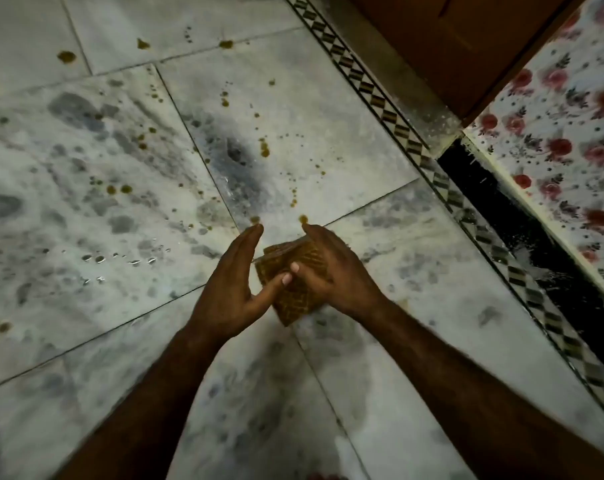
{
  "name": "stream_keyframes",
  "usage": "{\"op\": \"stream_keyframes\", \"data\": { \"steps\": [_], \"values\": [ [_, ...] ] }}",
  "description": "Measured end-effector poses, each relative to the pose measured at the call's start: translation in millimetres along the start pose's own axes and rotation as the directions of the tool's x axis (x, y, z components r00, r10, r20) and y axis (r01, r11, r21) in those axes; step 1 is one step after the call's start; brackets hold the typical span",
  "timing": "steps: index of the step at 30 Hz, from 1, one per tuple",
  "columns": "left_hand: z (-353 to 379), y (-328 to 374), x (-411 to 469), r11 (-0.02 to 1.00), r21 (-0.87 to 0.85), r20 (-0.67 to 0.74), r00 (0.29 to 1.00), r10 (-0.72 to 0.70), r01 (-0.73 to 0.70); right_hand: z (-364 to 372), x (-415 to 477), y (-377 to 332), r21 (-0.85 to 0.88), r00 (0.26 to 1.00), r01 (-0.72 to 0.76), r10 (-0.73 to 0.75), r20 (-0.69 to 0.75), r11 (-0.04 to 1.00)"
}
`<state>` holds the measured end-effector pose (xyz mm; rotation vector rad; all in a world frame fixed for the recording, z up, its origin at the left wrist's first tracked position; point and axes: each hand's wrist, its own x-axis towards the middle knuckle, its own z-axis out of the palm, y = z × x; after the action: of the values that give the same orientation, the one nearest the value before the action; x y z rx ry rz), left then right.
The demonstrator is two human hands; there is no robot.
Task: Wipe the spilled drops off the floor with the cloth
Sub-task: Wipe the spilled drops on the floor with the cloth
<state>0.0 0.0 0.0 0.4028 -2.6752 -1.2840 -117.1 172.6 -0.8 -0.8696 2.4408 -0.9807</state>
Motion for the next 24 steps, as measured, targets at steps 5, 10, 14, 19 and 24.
{"op": "stream_keyframes", "data": {
  "steps": [5,10,14,19,24],
  "values": [
    [18.1,-21.4,-1.6,0.998,0.006,0.04,0.997,-0.068,0.068,29.8,5.3,22.2,-0.094,0.995,0.01,-0.001,0.098,0.996],
    [29.8,-39.6,-0.7,0.997,0.066,0.047,0.998,-0.042,0.039,58.2,6.5,45.1,-0.325,0.981,0.023,0.041,0.19,0.946],
    [35.4,-53.5,6.0,0.981,0.189,0.059,0.998,0.038,-0.048,87.7,2.5,51.8,-0.532,0.977,0.07,0.051,0.209,0.844],
    [51.1,-70.7,16.7,0.92,0.392,-0.007,1.0,0.03,-0.025,110.4,-2.4,55.1,-0.624,0.994,0.027,0.045,0.1,0.781],
    [76.7,-83.9,22.8,0.85,0.527,-0.043,0.999,0.03,-0.003,110.7,-3.8,66.1,-0.611,0.999,0.01,0.019,0.042,0.792]
  ]
}}
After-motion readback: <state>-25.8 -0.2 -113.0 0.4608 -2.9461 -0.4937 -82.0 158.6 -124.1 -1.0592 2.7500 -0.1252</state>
